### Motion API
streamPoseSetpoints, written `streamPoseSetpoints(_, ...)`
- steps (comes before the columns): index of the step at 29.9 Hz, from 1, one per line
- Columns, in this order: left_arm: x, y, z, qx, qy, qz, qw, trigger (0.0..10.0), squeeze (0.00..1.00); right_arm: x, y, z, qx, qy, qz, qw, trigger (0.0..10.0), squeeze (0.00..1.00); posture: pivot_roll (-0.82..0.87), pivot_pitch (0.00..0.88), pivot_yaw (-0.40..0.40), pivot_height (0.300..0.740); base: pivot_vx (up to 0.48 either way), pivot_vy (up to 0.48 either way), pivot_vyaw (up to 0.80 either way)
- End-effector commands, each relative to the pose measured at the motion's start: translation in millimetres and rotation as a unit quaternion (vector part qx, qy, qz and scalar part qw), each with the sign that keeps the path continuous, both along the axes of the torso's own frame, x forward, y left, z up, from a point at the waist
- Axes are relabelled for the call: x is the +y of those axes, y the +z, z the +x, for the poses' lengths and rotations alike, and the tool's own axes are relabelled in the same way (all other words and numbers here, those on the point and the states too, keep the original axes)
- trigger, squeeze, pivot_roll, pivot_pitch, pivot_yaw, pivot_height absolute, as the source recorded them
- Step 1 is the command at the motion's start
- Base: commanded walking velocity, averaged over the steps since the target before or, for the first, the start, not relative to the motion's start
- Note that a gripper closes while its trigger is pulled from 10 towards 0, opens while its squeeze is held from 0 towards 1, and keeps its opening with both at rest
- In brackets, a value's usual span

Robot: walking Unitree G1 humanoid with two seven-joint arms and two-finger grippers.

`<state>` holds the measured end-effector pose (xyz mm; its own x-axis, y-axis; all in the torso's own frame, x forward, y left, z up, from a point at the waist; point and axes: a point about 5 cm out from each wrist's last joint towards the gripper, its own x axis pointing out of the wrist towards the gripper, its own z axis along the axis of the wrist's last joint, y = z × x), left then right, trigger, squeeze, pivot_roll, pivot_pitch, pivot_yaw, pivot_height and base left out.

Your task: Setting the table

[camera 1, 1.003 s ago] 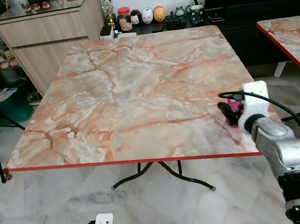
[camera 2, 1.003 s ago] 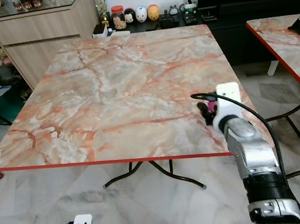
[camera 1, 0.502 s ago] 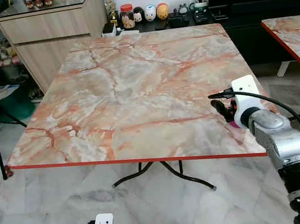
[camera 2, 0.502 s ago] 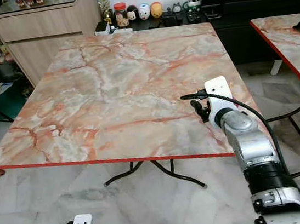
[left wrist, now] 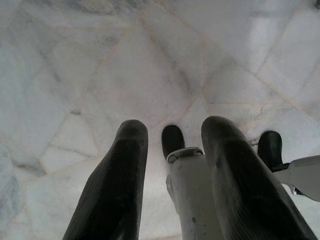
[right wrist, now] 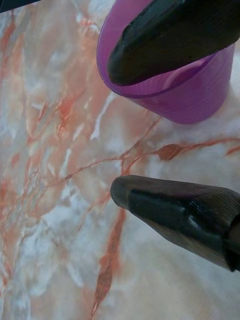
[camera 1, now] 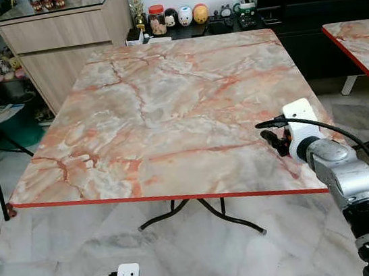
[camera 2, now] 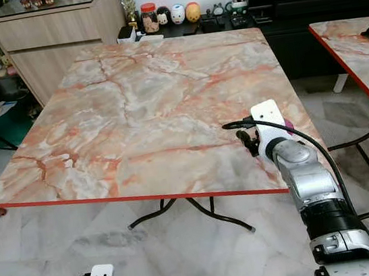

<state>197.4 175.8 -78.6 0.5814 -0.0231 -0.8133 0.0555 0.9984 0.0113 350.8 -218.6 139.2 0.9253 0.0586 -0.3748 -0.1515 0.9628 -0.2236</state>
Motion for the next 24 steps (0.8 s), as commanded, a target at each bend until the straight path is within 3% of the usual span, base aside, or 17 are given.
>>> streamPoseSetpoints(1,3.4,-2,-4.8,0.012,0.001,0.004,1.000,10.0,0.00,-1.3,-1,-0.7,0.004,-0.004,0.000,1.000,10.0,0.00,0.00,0.000,0.032,0.736,0.000,0.000,0.00)
streamPoseSetpoints(24,3.6,-2,-5.0,0.013,0.000,0.000,1.000,10.0,0.00,-18.8,-4,-3.5,0.009,-0.045,-0.006,0.999,10.0,0.00,0.00,0.000,0.034,0.736,0.000,0.000,0.00)
